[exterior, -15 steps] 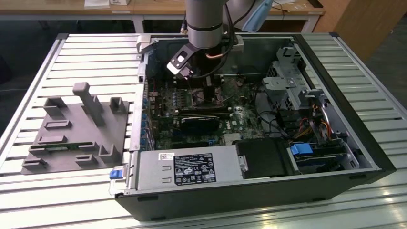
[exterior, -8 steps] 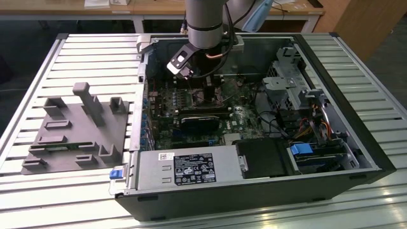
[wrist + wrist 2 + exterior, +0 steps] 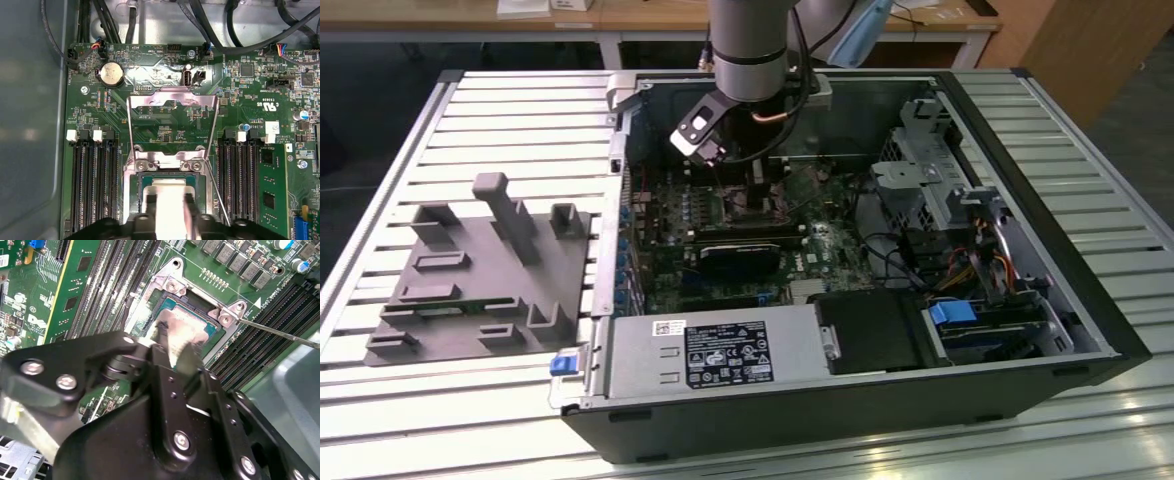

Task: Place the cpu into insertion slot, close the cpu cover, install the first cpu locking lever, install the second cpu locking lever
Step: 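Place the cpu into insertion slot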

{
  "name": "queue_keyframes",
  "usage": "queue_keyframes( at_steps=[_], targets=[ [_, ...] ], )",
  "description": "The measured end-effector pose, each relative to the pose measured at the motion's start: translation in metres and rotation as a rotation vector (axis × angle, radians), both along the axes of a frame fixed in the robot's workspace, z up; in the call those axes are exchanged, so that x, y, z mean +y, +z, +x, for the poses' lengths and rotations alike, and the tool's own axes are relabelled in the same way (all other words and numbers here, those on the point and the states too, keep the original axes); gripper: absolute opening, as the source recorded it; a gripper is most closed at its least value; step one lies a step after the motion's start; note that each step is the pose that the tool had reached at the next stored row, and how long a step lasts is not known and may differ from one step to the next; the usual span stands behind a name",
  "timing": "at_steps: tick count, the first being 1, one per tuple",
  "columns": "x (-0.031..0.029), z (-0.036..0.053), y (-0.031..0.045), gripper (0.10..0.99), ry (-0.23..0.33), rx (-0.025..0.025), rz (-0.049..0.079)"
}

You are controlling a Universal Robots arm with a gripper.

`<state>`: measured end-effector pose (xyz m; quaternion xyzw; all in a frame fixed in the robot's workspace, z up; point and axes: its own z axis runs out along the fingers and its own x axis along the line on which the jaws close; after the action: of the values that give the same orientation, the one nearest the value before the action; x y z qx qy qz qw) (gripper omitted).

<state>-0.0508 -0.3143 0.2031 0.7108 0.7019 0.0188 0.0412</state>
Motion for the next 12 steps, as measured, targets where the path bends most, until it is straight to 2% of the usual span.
queue_keyframes(
  at_steps=[2, 3, 5, 12],
  targets=[
    [0.0, 0.0, 0.0, 0.239, 0.0, 0.0, 0.0],
    [0.0, 0.0, 0.0001, 0.239, 0.0, 0.0, 0.0],
    [0.0, 0.0, 0.0001, 0.122, 0.0, 0.0, 0.0],
    [-0.0001, 0.0006, 0.0002, 0.106, 0.0, 0.0001, 0.0]
  ],
)
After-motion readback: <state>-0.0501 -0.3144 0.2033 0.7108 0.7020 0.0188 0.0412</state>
